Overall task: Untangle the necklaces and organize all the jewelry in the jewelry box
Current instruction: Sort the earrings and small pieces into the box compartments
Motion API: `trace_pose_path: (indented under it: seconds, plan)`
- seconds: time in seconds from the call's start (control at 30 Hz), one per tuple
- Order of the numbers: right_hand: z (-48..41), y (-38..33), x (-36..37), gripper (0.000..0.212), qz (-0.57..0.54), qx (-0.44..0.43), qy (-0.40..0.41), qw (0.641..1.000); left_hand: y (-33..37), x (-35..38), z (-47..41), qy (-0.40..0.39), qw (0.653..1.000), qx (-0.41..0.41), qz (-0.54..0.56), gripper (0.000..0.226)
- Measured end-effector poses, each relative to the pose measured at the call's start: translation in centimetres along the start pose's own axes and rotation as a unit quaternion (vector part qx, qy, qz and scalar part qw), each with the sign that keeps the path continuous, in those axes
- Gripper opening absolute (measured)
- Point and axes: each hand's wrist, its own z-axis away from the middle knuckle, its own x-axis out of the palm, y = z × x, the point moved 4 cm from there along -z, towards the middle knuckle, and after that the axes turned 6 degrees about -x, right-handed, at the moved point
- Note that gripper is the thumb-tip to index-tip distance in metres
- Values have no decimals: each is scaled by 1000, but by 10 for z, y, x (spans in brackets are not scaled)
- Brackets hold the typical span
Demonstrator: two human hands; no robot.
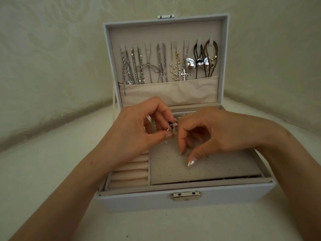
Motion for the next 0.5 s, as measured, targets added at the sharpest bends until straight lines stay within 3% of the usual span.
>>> trace_pose_path:
  seconds: [0.5]
  plan:
    - [-1, 2, 0, 10, -37, -1, 29, 999, -8, -14, -4, 27, 999, 22, -28, 8]
